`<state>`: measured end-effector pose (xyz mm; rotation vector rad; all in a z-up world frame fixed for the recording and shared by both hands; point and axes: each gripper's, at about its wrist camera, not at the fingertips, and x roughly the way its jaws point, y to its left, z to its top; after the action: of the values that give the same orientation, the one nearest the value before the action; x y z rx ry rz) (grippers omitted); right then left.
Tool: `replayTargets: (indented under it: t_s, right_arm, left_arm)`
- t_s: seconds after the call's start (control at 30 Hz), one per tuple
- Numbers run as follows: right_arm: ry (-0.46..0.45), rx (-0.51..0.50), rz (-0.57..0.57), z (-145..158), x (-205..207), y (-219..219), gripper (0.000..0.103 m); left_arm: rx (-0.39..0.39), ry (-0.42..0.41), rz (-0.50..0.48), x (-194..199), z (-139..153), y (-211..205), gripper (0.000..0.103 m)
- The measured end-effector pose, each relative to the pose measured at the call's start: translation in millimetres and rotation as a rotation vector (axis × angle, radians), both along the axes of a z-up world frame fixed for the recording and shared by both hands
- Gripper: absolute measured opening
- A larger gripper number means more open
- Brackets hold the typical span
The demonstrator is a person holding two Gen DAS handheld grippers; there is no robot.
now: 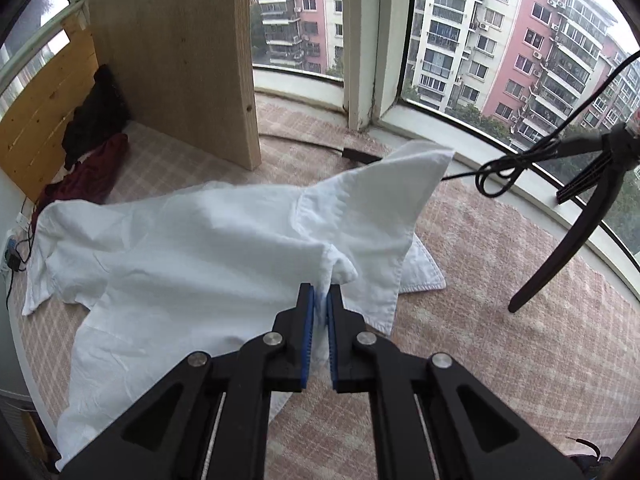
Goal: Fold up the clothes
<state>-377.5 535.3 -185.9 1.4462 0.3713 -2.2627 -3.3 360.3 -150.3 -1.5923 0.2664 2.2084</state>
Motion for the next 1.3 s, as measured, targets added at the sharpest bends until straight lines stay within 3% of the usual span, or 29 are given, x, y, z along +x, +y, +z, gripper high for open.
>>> replayTargets:
  t_s: [0.03,0.1,0.2,0.23,0.27,0.37,0.5,0.67,0.8,0.87,0.9,0.93,1.0,1.03,1.13,1.3]
  right_arm:
    - [0.013,0.040,-0.007,-0.1,10.0,3.0,0.023]
    - [0.061,0.054,0.007,10.7,43.5,13.2,0.023]
    - [0.056,-0.045,0.059,28.8,115.4,34.0,0.023]
    - [0.018,-0.101,0.083,30.6,143.9,40.8,0.023]
    - [-0.034,-0.158,0.109,28.5,172.7,46.2,0.023]
    - [-0.224,-0.275,0.180,-1.0,258.6,47.5,0.028]
    - [-0.383,-0.333,0.139,-49.4,340.5,35.1,0.029]
    - [-0.446,-0.436,0.038,-70.6,378.0,15.2,0.030]
    - [-0.418,-0.392,-0.015,-75.7,391.1,-3.9,0.035]
    - [-0.410,-0.374,-0.035,-78.9,395.2,-12.8,0.036]
    - [-0.398,-0.358,-0.044,-80.6,396.0,-16.4,0.036]
    - [-0.385,-0.344,-0.053,-82.2,395.9,-19.4,0.035]
    - [-0.363,-0.363,-0.084,-80.6,395.7,-18.5,0.021]
    - [-0.361,-0.383,-0.103,-78.2,394.5,-14.5,0.006]
    - [-0.319,-0.422,-0.145,-60.4,397.1,-4.9,0.005]
    - [-0.280,-0.600,-0.178,-21.1,410.0,11.7,0.005]
  left_arm:
    - [-0.004,0.000,0.004,1.1,0.4,-4.9,0.002]
    - [-0.013,0.001,0.012,3.4,1.2,-14.7,0.005]
    - [-0.026,0.002,0.023,6.9,2.4,-29.4,0.023]
    - [-0.031,0.002,0.027,8.0,2.8,-34.3,0.032]
    - [-0.035,0.002,0.031,9.2,3.2,-39.2,0.035]
    - [-0.038,-0.019,0.055,18.0,-6.8,-62.6,0.035]
    - [-0.071,-0.090,0.027,27.1,-45.8,-79.4,0.035]
    - [0.027,-0.114,-0.010,22.6,-67.4,-81.1,0.036]
    - [0.087,-0.122,0.006,9.5,-79.2,-88.6,0.035]
    - [0.118,-0.123,-0.003,6.1,-80.3,-91.5,0.025]
    - [0.116,-0.130,-0.012,6.1,-80.2,-91.8,0.004]
    - [0.114,-0.138,-0.021,6.2,-80.0,-92.1,0.003]
    - [0.086,-0.110,-0.060,11.2,-69.4,-90.7,0.002]
    - [0.083,-0.094,-0.077,13.6,-60.3,-90.7,0.002]
    - [0.059,-0.024,-0.089,18.4,-22.9,-97.9,0.002]
    - [0.018,0.101,-0.104,19.5,35.8,-114.3,0.002]
